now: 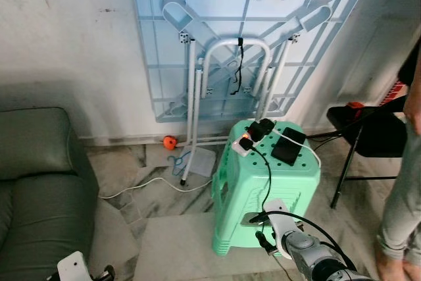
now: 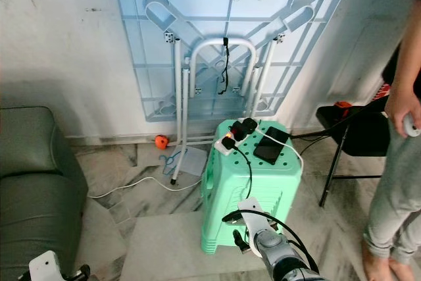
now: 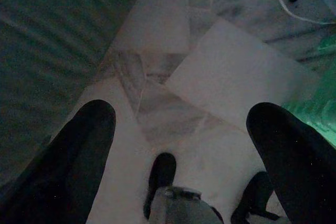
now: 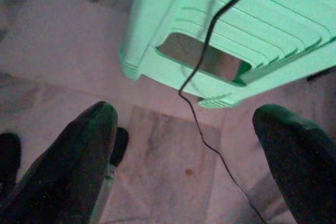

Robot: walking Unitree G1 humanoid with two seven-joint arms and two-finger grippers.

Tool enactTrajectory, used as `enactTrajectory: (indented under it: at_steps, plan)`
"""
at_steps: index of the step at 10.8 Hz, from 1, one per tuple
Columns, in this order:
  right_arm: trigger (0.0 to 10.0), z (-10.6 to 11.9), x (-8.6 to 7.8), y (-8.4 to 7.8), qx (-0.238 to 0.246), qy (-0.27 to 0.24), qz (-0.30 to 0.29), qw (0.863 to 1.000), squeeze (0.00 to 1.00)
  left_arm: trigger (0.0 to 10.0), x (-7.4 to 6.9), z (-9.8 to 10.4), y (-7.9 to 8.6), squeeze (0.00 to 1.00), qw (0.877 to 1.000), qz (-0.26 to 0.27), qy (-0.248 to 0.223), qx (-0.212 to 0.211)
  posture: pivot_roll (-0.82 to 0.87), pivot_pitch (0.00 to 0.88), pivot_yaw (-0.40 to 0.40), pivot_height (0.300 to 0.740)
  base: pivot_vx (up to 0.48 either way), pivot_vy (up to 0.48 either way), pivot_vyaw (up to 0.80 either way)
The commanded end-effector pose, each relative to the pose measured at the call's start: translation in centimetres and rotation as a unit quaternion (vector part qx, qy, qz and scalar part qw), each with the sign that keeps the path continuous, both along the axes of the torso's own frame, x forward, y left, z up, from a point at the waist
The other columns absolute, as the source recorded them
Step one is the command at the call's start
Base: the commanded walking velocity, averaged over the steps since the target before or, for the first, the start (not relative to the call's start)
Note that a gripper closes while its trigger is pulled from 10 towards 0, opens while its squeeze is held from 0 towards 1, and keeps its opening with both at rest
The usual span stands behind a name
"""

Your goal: Move the pillow to the sofa

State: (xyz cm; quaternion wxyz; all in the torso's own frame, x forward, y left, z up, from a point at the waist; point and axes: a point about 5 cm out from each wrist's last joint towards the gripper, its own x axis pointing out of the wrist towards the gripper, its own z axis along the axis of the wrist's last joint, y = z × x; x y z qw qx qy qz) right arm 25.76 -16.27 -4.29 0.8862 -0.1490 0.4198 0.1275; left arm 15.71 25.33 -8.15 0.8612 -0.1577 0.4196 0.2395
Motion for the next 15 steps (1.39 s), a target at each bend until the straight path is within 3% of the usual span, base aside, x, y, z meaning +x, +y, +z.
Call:
enactTrajectory:
  at_steps: [1,3,4,5,6,7,8,9,10,11,12,13,15]
  plan:
    - [10.0,1.2,1.4,-0.4,0.008,-0.030,-0.009,0.999,0.00,10.0,1.1,0.7,0.3,0.00,0.999,-0.024,-0.021,0.019,-0.17,0.000,-0.036,0.740,0.000,0.000,0.00]
    - [10.0,2.5,2.9,-0.4,0.040,-0.071,-0.026,0.996,0.00,10.0,3.7,2.5,1.0,0.00,0.994,-0.040,-0.096,0.041,-0.17,0.000,-0.005,0.740,0.000,0.000,0.00]
    - [10.0,5.2,5.3,-0.9,0.079,-0.130,-0.038,0.988,0.00,10.0,8.1,6.5,1.1,0.00,0.965,-0.108,-0.223,0.087,-0.18,0.000,0.023,0.740,0.000,0.000,0.00]
    - [10.0,6.4,6.3,-1.3,0.092,-0.155,-0.044,0.983,0.00,10.0,8.9,7.6,0.9,0.00,0.954,-0.117,-0.258,0.098,-0.18,0.000,0.027,0.740,0.000,0.000,0.00]
    - [10.0,8.2,7.7,-1.2,0.118,-0.200,-0.052,0.971,0.00,10.0,8.8,8.9,0.8,0.00,0.946,-0.078,-0.299,0.101,-0.19,0.000,0.027,0.740,0.000,0.000,0.00]
    - [10.0,10.7,9.1,-0.6,0.125,-0.265,-0.024,0.956,0.00,10.0,8.3,11.4,0.0,0.00,0.927,-0.094,-0.339,0.133,-0.18,0.000,0.025,0.740,0.000,0.000,0.00]
    - [10.0,11.8,9.5,-0.1,0.127,-0.293,-0.004,0.948,0.00,10.0,8.2,13.0,-0.6,0.00,0.914,-0.110,-0.363,0.143,-0.19,0.000,0.025,0.740,0.000,0.000,0.00]
    - [10.0,13.6,9.9,1.1,0.156,-0.333,0.011,0.930,0.00,10.0,8.8,16.8,-1.8,0.00,0.886,-0.113,-0.427,0.142,-0.18,0.000,0.024,0.740,0.000,0.000,0.00]
    - [10.0,14.9,9.3,1.2,0.169,-0.364,0.011,0.916,0.00,10.0,8.1,18.9,-3.4,0.00,0.881,-0.100,-0.445,0.128,-0.17,0.011,0.018,0.740,0.000,0.000,0.00]
    - [10.0,15.3,8.6,1.0,0.160,-0.380,0.014,0.911,0.00,10.0,7.0,19.1,-4.3,0.00,0.881,-0.111,-0.443,0.127,-0.17,0.020,0.019,0.740,0.000,0.000,0.00]
    - [10.0,15.3,6.8,0.4,0.147,-0.395,0.027,0.906,0.00,10.0,4.2,17.7,-5.9,0.00,0.892,-0.144,-0.411,0.121,-0.17,0.033,0.022,0.740,0.000,0.000,0.00]
    - [10.0,14.6,5.3,-0.5,0.136,-0.390,0.023,0.911,0.00,10.0,2.0,16.9,-6.0,0.00,0.899,-0.163,-0.386,0.132,-0.17,0.047,0.025,0.740,0.000,0.000,0.00]
    - [10.0,14.0,3.8,-2.2,0.120,-0.372,-0.019,0.920,0.00,10.0,0.9,17.6,-5.2,0.00,0.905,-0.149,-0.377,0.126,-0.15,0.050,0.032,0.740,0.000,0.000,0.00]
